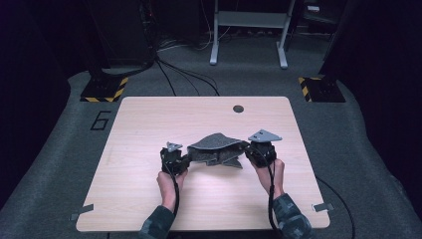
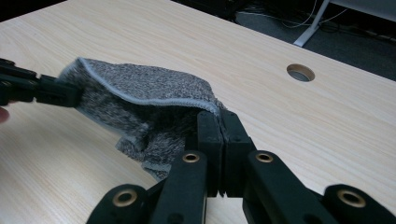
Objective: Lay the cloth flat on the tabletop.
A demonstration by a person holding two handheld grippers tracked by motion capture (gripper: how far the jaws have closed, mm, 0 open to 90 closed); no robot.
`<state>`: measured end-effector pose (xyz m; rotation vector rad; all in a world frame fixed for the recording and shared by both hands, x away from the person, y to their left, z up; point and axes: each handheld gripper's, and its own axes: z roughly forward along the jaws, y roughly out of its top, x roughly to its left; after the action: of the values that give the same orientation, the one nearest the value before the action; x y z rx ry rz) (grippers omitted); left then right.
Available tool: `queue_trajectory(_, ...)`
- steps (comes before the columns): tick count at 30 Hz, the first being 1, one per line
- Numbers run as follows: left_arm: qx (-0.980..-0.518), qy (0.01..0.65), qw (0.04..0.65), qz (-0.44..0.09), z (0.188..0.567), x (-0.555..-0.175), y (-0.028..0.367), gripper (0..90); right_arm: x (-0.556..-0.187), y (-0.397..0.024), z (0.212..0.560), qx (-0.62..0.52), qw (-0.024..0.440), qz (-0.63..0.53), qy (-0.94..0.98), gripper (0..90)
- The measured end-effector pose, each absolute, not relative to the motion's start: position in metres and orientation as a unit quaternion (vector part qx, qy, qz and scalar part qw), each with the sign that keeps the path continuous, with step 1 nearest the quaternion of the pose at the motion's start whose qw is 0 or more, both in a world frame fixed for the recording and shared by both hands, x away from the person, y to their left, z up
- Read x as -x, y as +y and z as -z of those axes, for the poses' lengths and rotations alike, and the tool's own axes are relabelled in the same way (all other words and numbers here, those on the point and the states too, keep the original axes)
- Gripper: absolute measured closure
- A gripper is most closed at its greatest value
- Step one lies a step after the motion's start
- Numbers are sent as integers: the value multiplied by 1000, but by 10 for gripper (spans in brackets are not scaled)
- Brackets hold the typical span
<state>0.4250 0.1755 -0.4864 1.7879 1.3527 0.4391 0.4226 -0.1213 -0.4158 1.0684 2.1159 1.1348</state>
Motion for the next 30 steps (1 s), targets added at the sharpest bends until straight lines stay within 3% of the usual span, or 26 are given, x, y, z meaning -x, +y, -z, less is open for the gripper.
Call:
queue_trajectory(15, -755, 461, 406, -230, 453, -400, 203, 874, -407, -137, 408, -397, 252, -435, 768, 889)
queue_trajectory(24, -777, 416, 412, -230, 432, -362, 205, 875, -362, -147, 393, -383, 259, -454, 761, 889)
queue_trajectory(28, -787, 385, 416, -243, 404, -342, 206, 877, -331, -151, 378, -368, 269, -471, 756, 892)
queue_trajectory(30, -789, 368, 411, -269, 375, -367, 207, 879, -335, -154, 361, -356, 283, -477, 752, 894)
